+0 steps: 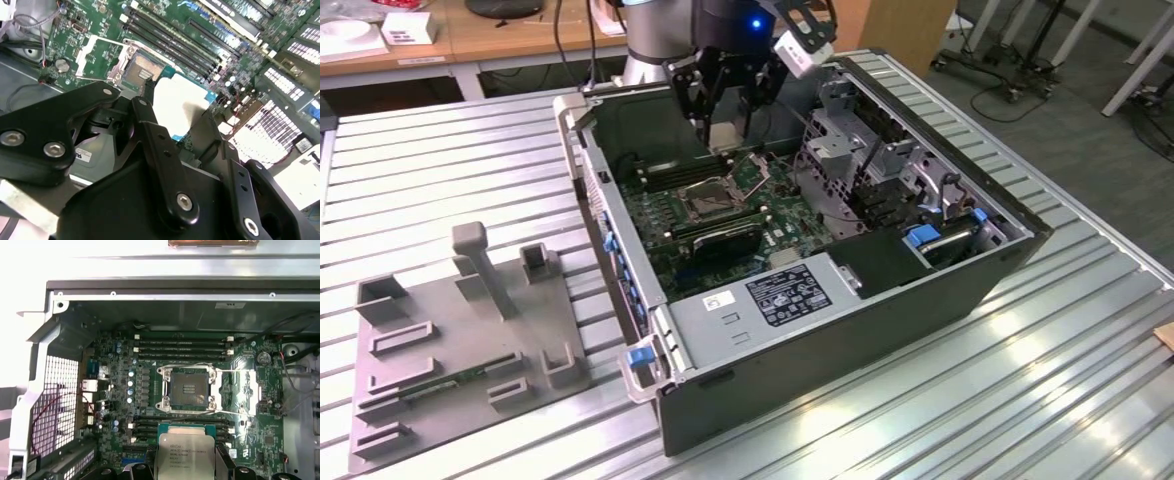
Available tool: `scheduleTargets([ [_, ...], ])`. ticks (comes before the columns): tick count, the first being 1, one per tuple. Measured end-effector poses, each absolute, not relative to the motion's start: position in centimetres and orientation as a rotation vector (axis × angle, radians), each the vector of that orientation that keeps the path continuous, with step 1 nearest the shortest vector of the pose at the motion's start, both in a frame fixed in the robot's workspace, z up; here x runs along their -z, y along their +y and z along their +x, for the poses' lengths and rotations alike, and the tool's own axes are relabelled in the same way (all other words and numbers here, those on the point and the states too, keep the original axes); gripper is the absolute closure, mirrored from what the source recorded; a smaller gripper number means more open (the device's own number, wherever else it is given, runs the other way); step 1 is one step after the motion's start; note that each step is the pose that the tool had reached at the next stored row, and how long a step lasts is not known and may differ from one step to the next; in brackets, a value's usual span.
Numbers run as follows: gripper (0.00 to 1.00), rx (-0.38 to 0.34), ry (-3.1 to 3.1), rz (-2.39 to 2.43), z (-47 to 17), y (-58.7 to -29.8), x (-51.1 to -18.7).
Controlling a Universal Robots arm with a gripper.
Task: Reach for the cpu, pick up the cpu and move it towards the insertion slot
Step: 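Pick up the cpu and move it towards the insertion slot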
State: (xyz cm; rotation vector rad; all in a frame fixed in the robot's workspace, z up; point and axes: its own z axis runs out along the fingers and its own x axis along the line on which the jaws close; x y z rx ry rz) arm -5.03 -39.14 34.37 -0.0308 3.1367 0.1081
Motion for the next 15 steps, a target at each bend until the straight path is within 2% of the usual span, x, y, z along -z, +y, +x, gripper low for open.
scheduleTargets([
  [15,0.46,-0.120,3.136,-0.031,-4.8,-37.2,-33.3],
])
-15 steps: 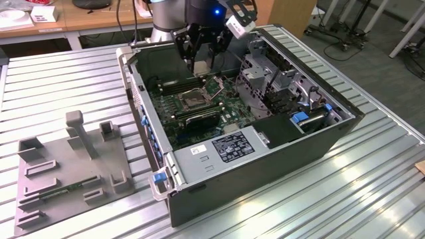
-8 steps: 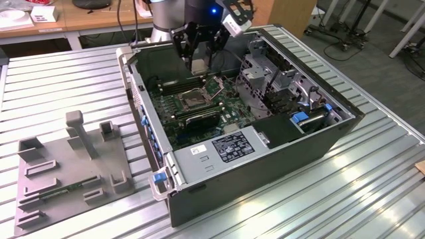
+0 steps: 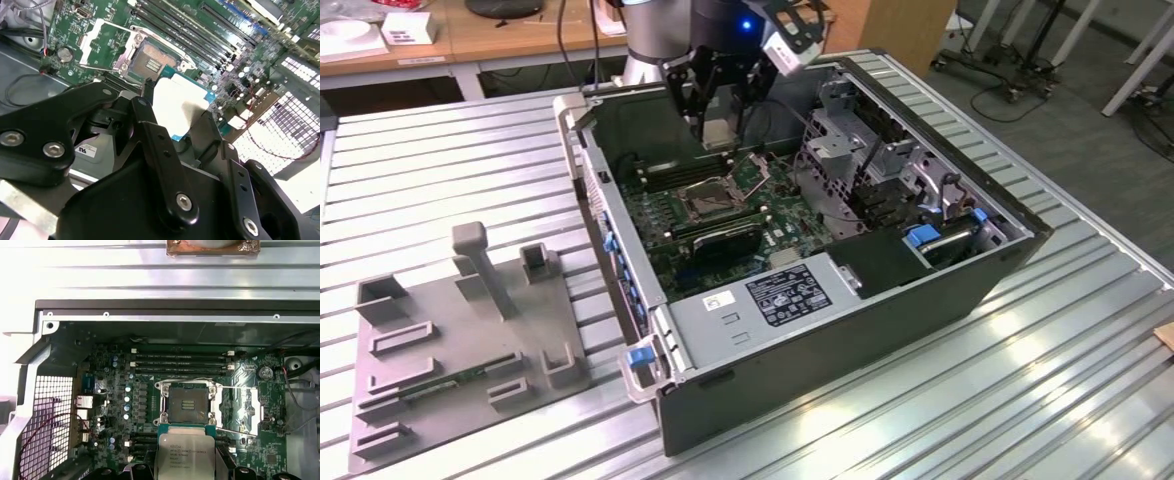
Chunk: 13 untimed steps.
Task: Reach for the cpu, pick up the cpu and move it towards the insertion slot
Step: 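Pick up the cpu and move it towards the insertion slot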
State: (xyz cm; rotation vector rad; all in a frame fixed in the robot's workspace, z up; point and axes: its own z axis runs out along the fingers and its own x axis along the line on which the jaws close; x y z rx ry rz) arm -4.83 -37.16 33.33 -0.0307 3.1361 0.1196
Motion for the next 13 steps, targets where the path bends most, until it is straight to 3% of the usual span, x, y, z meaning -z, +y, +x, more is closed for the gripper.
scheduleTargets([
  [13,0.46,-0.121,3.136,-0.031,-4.8,-36.3,-32.2],
])
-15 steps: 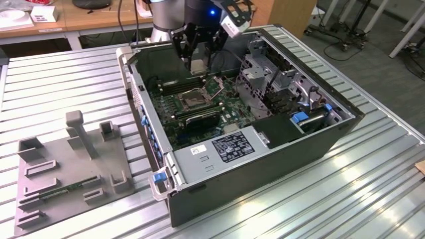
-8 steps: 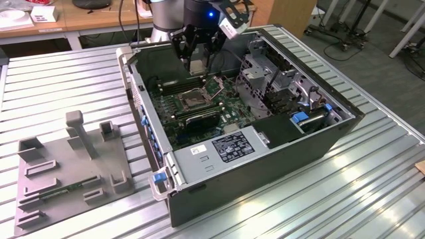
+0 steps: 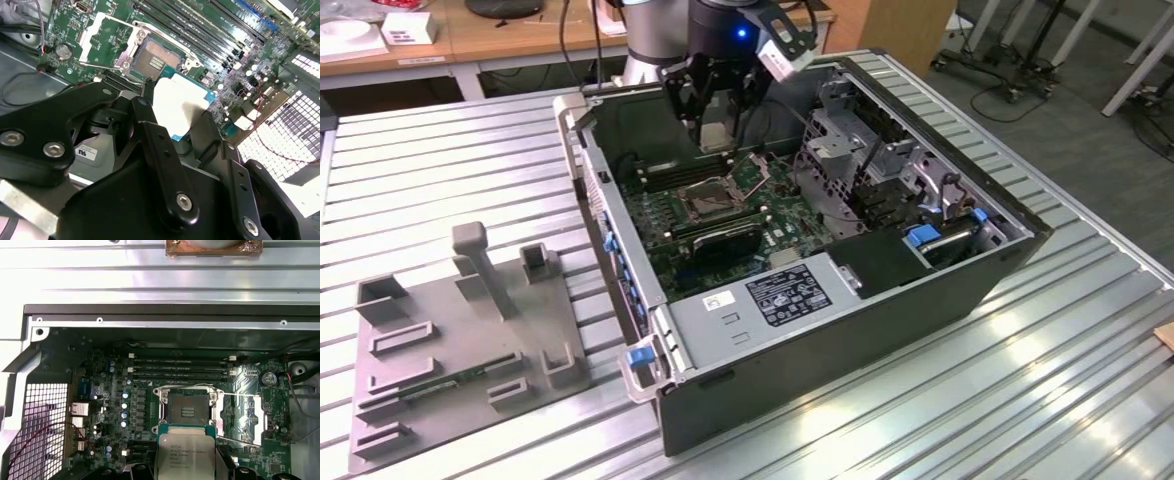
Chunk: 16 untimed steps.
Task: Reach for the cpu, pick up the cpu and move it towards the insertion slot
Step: 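Pick up the cpu and move it towards the insertion slot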
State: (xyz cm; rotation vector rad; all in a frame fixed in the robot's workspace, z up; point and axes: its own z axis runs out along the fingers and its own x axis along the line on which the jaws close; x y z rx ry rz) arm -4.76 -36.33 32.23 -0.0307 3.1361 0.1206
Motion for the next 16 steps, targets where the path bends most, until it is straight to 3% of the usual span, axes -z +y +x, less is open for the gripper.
scheduleTargets([
  [16,0.46,-0.121,3.136,-0.031,-4.76,-35.42,-32.21],
])
